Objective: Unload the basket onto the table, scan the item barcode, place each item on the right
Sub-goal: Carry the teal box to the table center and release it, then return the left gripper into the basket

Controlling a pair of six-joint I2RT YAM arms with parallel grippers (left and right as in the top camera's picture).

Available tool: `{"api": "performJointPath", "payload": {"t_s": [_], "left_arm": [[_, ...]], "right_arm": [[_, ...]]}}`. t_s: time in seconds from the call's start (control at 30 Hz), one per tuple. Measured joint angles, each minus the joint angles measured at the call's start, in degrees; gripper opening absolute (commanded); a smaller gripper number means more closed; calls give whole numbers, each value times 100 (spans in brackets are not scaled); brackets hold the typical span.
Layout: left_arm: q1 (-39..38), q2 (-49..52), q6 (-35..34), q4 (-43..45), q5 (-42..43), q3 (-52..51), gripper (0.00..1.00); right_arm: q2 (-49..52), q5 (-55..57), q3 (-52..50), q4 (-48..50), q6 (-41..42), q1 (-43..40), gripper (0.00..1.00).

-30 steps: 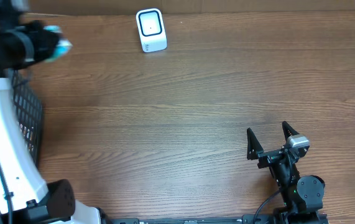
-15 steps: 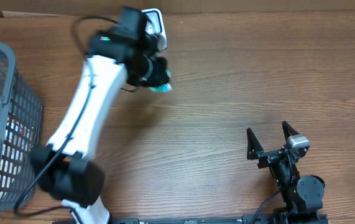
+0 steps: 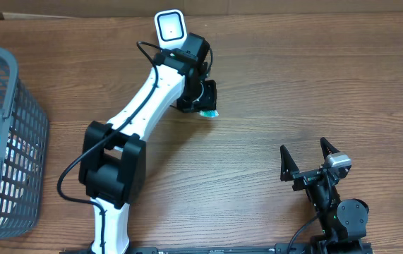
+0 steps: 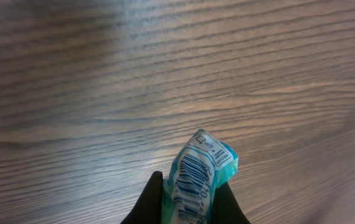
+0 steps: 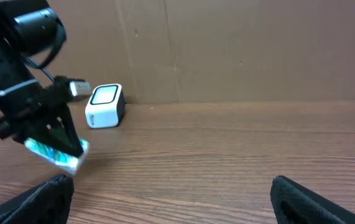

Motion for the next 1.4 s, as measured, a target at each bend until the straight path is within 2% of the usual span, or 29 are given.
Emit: {"api": "performJointPath", "payload": {"t_s": [0.13, 0.3, 0.37, 0.4, 0.47, 0.53, 0.6, 0.8, 1.03, 1.17, 1.4], "left_arm": [[-146, 109, -173, 216, 101, 0, 5], [-514, 116, -278, 455, 146, 0, 22], [-621, 116, -291, 522, 175, 0, 40], [-684, 116, -337, 538, 188, 0, 56], [-745, 116, -343, 538, 216, 0, 78], [-761, 116, -332, 527, 225, 0, 91], [-761, 116, -343, 525, 223, 0, 100], [-734, 116, -238, 413, 214, 9, 99], [-393, -44, 35, -570, -310, 623, 99], [85, -627, 415, -1139, -715, 1453, 100], [1008, -1921, 1287, -1910, -951, 2568, 99]], "right_arm": [[0, 2, 0, 0, 2, -2, 100], [0, 2, 0, -4, 0, 0, 100], [0, 2, 0, -2, 0, 0, 100], [0, 2, 0, -2, -2, 0, 100], [0, 0, 0, 2, 0, -2, 100], [0, 0, 0, 0, 0, -2, 100], [0, 2, 0, -2, 2, 0, 100], [0, 2, 0, 2, 0, -2, 100], [0, 4, 0, 0, 2, 0, 100], [0, 2, 0, 0, 4, 0, 100], [0, 2, 0, -2, 0, 0, 100]]}}
